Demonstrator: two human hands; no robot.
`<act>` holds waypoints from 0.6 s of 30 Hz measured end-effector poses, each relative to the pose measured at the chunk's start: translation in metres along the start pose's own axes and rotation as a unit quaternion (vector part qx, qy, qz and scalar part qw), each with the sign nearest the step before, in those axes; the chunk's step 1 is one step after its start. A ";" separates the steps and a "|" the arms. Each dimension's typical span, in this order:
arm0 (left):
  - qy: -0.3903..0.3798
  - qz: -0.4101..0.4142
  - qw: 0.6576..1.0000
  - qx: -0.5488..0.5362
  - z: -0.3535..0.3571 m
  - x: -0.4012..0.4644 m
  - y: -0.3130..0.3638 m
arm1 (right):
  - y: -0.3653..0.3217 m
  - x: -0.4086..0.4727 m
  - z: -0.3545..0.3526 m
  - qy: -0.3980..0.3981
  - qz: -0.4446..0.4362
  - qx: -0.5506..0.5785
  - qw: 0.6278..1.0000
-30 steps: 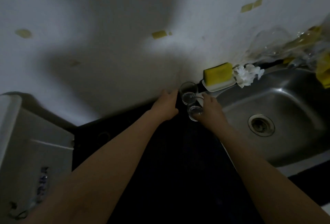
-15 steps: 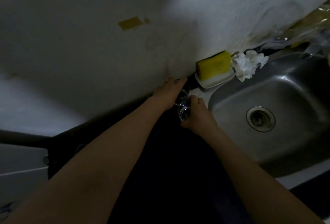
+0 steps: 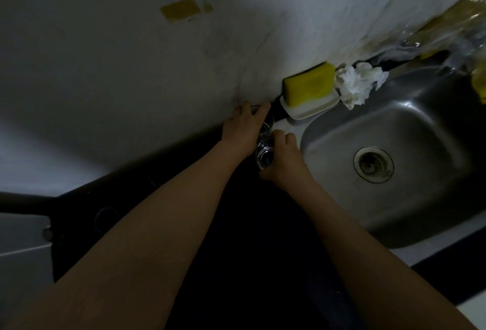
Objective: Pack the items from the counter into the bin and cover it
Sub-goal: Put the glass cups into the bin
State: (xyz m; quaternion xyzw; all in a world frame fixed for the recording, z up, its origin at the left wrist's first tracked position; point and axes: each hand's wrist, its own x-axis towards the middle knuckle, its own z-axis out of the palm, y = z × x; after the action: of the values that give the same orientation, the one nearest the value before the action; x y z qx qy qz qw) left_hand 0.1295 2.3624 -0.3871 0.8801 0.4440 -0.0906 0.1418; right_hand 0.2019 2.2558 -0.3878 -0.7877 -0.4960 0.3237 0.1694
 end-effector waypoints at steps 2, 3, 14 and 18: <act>0.013 -0.010 1.000 -0.010 0.000 -0.002 -0.003 | -0.002 -0.001 -0.001 0.003 0.004 0.009 1.000; 0.022 -0.018 0.999 -0.015 0.001 -0.004 -0.006 | -0.003 -0.001 -0.001 0.004 0.005 0.012 1.000; 0.062 -0.059 0.995 -0.057 -0.019 -0.087 -0.046 | -0.031 -0.033 -0.006 0.021 -0.024 0.059 0.998; 0.060 -0.089 0.992 -0.068 -0.045 -0.131 -0.060 | -0.068 -0.055 -0.009 0.010 -0.058 0.054 0.997</act>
State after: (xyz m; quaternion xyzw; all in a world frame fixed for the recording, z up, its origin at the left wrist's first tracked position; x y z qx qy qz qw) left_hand 0.0051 2.3120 -0.3173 0.8291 0.5335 -0.0197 0.1661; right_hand 0.1461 2.2381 -0.3229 -0.7504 -0.5213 0.3318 0.2346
